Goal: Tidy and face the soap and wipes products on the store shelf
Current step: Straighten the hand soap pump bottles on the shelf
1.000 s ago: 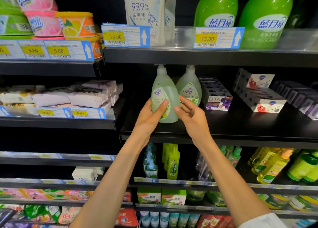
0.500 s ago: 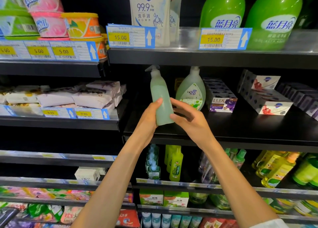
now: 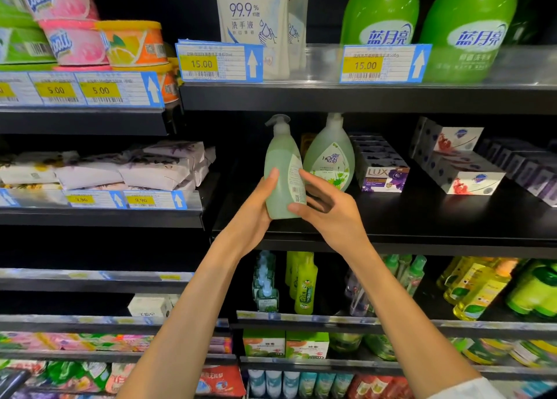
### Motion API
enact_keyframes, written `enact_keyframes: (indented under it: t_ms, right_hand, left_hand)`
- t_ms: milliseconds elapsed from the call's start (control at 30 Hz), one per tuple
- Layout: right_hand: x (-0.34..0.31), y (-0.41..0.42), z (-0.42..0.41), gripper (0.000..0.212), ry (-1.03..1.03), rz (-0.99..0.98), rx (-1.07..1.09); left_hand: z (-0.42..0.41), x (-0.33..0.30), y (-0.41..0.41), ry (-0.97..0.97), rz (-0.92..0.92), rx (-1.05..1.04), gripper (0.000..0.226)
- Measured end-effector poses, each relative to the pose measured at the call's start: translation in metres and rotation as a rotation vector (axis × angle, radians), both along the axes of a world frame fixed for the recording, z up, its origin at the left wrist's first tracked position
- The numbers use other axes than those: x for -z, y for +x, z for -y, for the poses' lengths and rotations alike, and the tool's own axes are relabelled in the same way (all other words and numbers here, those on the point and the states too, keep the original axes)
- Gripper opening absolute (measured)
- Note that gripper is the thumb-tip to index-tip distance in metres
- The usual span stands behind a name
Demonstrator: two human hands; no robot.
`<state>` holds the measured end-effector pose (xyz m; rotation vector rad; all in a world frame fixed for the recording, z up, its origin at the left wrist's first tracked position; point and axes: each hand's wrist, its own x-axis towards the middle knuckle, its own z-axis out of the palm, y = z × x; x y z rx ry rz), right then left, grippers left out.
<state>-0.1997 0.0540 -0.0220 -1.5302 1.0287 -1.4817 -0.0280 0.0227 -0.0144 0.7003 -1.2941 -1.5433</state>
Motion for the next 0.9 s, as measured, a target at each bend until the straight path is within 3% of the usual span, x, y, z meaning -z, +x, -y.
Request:
enact_keyframes:
  t_ms: [100, 333, 700, 900]
  right_hand:
    - [0.001, 0.001, 0.000, 0.076, -0.013, -0.029, 0.011]
    - [0.000, -0.001, 0.004, 0.072, 0.037, 0.032, 0.027]
    - [-0.011, -0.009, 0.004, 0.044, 0.176, 0.136, -0.073]
    - [-0.009, -0.012, 0.005, 0.042, 0.131, 0.202, 0.012]
  left_hand:
    - [0.002, 0.002, 0.002, -0.050, 0.058, 0.015, 0.065]
    - [0.002, 0.004, 0.004, 0.015, -0.045, -0.047, 0.059]
    - [-0.005, -0.001, -0.001, -0.070, 0.017, -0.144, 0.052]
    - [-0.004, 0.000, 0.002, -0.089, 0.039, -0.124, 0.046]
